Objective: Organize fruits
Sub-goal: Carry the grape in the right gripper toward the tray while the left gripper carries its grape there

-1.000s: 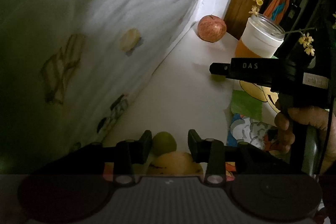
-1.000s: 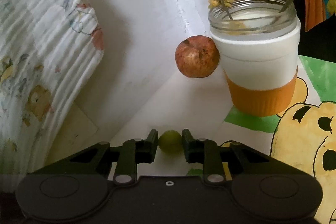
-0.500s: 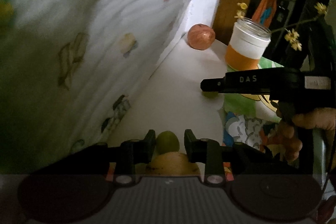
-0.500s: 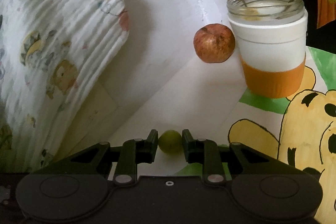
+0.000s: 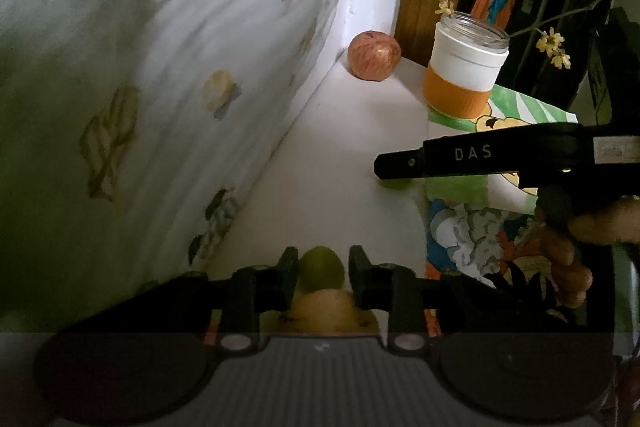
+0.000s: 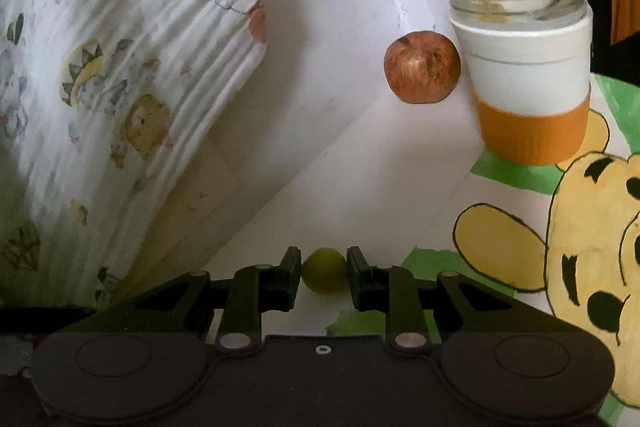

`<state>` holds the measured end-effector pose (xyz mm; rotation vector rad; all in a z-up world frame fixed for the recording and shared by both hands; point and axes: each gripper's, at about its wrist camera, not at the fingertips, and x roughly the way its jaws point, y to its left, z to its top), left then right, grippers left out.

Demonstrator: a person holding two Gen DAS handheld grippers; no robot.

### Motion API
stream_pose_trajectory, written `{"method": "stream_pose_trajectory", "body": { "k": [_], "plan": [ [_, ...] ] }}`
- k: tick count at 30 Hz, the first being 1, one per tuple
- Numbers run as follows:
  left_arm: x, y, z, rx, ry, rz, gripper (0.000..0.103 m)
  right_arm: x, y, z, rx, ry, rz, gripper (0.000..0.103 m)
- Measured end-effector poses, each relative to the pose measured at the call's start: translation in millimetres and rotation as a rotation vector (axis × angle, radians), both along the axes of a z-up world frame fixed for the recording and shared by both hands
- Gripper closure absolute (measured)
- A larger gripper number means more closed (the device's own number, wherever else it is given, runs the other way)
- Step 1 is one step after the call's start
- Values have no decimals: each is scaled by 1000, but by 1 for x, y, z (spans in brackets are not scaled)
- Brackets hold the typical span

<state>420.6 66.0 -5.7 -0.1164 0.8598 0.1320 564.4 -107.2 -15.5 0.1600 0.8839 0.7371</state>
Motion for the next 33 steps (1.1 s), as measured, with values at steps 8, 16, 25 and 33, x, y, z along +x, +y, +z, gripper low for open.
{"method": "stream_pose_trajectory", "body": {
  "k": [8,16,25,33],
  "plan": [
    [0,7,0,-50,-1,18,79,-1,-7,-1,30,51,-32,76],
    [-6,22,6,-212,-46,53,79,-15,-19,15,42,47,-39,76],
    [-15,5,26,-251,-82,29,79,-35,-55,41,71,45,-87,76],
    [-37,-26,43,-306,-101,-22,79,-71,-101,63,67,26,-128,76]
  ]
}}
